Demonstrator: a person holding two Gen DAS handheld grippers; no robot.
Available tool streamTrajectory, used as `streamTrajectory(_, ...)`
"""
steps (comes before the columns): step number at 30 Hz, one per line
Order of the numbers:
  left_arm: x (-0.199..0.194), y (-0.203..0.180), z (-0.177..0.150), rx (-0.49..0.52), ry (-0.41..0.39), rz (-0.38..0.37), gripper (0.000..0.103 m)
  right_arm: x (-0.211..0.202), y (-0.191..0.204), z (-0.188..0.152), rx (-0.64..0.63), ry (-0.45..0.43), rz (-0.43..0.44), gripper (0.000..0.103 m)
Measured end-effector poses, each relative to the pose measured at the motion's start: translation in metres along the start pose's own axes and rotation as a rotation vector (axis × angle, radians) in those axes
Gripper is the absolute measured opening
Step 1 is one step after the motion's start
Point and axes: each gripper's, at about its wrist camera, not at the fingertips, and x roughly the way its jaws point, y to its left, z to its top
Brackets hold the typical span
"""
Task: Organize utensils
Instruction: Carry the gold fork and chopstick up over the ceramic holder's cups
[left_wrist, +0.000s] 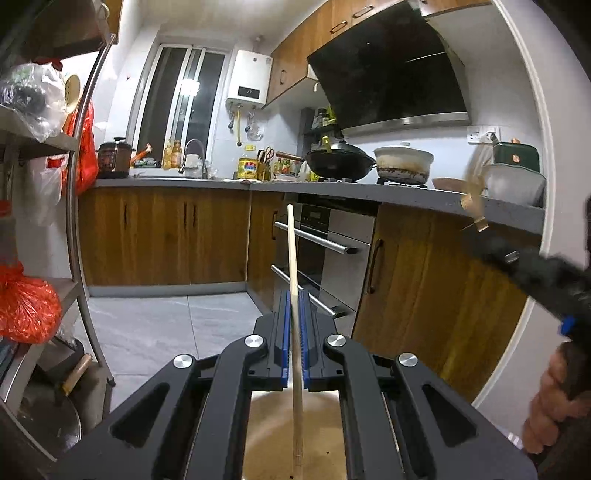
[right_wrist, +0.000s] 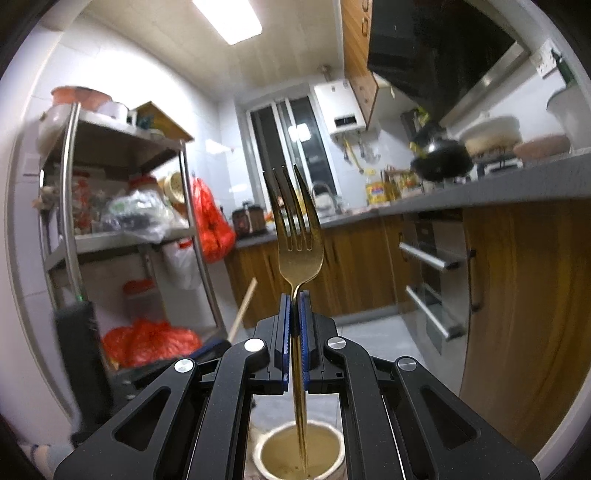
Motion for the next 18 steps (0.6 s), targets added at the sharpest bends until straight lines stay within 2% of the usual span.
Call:
streamTrajectory(7,-0.03,-0.002,-0.022,0.01,0.009,0.011,0.004,0.02,-0.006,-0.023,0.001,0.144,-0.013,0.006)
streamTrajectory(10,-0.04,0.003,-0.026,-0.023,0.016,0.02,0.004,0.026,-0.008,-0.033,0.003,0.193,-0.028,0.006)
streamTrajectory(18,-0.041,0.001,-0.036,0.015,0.031,0.06,0.004,0.03,-0.012,-0.045,0.013,0.239,-0.053,0.006)
